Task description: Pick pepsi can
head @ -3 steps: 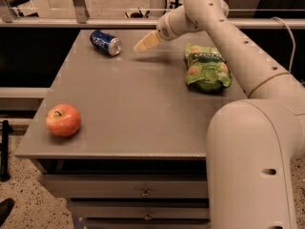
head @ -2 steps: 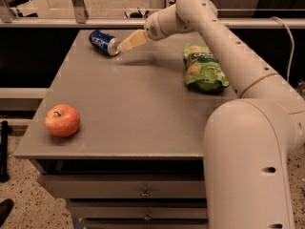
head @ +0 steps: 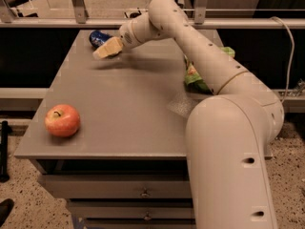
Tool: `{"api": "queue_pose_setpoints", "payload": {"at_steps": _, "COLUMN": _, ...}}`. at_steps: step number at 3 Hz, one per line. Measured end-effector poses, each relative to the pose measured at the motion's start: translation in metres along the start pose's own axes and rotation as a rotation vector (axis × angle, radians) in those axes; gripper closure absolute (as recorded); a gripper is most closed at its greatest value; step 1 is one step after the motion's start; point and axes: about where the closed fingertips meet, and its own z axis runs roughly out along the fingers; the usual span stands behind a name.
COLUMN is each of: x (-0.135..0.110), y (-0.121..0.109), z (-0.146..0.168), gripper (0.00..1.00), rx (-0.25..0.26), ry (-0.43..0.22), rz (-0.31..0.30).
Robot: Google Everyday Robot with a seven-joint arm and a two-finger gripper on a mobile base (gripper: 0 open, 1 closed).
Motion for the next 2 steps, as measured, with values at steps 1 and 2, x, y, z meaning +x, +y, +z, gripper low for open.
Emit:
{"api": "queue_pose_setpoints", "payload": {"at_steps": 1, "x": -0.0038, "y": 0.0132, "z": 0.0186, "gripper": 0.0, "rx": -0.009, "ry": 0.013, "rz": 0.0}}
{"api": "queue_pose_setpoints", "payload": {"at_steps": 2, "x": -0.0035, "y": 0.0174, "z": 0.0276, "gripper": 0.16, "rx": 0.012, "ry": 0.029, "rz": 0.005}}
